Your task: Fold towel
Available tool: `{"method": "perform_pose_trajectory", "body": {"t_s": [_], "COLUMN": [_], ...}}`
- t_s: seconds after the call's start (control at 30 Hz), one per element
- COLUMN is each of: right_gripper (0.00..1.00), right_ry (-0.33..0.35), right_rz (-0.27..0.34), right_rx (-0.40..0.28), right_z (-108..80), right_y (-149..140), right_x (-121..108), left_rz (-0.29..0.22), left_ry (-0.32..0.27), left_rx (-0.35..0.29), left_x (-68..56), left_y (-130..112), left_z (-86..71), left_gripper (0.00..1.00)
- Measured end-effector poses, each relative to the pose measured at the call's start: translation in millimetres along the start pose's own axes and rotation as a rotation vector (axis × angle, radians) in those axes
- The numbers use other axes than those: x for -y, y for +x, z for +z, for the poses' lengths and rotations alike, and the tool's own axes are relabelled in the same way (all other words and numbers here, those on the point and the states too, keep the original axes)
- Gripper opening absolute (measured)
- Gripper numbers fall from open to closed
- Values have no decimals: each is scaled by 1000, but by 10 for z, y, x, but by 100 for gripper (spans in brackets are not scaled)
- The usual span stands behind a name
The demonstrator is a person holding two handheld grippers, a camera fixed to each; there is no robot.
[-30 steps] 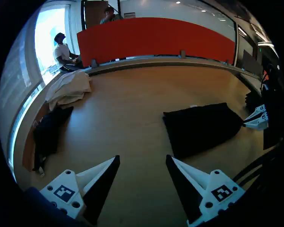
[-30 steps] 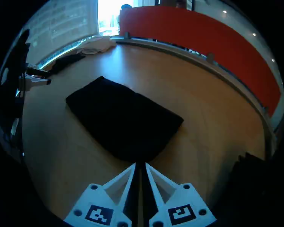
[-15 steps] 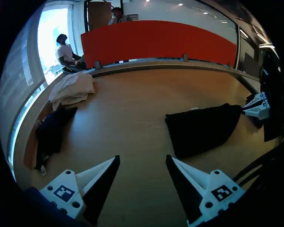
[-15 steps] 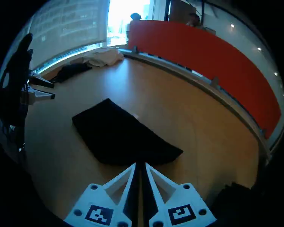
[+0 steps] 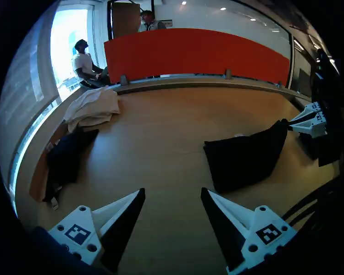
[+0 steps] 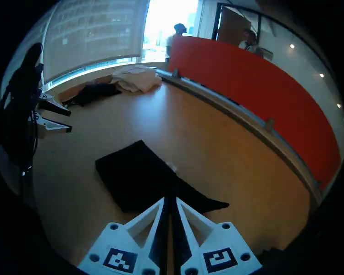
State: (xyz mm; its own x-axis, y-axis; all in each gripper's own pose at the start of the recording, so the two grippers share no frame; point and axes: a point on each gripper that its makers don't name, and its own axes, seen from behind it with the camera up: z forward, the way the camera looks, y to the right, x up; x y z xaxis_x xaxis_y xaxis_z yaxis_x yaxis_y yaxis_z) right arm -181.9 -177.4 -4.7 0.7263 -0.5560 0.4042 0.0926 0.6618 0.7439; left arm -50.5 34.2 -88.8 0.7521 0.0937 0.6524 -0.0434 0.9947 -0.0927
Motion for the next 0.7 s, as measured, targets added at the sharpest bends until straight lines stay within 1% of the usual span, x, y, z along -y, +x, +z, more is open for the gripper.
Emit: {"method": "perform_pose_trajectory", "body": {"t_s": [0.5, 0.7], "right_gripper": [3, 3], "right_ry": [48, 68], "right_rz": [-54, -83], "right_rx": [-22, -25], "right_z": [127, 160], "right_y": [309, 401], "right_x": [210, 304], "left_rz": [-26, -34], "left_ry": [20, 21], "left_rx": [-22, -28], "left_x": [122, 145], "left_y": [53, 59], "left_z": [-108, -145], "left_gripper": [90, 90]}}
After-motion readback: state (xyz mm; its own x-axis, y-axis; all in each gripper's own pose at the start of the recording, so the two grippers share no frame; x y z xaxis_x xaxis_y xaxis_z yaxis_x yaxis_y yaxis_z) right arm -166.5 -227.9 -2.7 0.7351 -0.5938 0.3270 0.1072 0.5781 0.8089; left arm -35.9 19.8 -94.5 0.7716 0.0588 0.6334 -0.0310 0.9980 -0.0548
